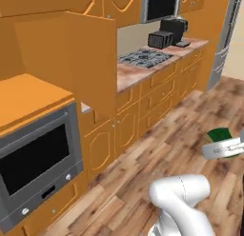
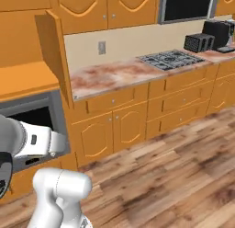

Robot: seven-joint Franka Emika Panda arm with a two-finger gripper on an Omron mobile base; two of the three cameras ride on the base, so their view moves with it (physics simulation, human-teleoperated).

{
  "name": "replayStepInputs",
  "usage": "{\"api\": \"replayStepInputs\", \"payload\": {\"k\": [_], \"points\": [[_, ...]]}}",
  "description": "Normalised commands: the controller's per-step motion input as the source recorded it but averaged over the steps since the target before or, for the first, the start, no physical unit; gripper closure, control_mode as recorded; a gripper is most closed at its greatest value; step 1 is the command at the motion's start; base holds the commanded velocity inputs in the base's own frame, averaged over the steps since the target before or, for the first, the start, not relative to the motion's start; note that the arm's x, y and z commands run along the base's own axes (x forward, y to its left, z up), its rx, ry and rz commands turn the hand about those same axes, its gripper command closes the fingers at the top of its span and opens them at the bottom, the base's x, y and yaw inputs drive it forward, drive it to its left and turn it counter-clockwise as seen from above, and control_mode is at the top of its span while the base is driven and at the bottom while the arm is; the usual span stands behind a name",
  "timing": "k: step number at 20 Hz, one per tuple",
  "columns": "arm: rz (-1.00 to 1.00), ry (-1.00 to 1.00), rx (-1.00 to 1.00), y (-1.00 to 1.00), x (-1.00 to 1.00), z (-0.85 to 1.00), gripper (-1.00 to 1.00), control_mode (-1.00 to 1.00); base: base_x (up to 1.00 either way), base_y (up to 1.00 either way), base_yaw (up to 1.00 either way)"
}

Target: Open the cabinet. Pick the sponge and place it next to the sink. Then close the cabinet.

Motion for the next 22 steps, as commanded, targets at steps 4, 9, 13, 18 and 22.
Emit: {"api": "replayStepInputs", "payload": {"k": [4, 9, 13, 18, 22], "points": [[0.00, 0.00, 0.00, 0.00, 0.00, 0.00, 1.00, 1.00, 0.00, -0.07, -1.00], [0.00, 0.00, 0.00, 0.00, 0.00, 0.00, 1.00, 1.00, -0.12, -0.08, -0.98], [0.00, 0.00, 0.00, 0.00, 0.00, 0.00, 1.00, 1.00, -0.08, 0.00, -0.90], [0.00, 0.00, 0.00, 0.00, 0.00, 0.00, 1.00, 1.00, 0.00, 0.00, -0.86], [0.00, 0.00, 0.00, 0.00, 0.00, 0.00, 1.00, 1.00, 0.15, 0.00, -0.71]]}}
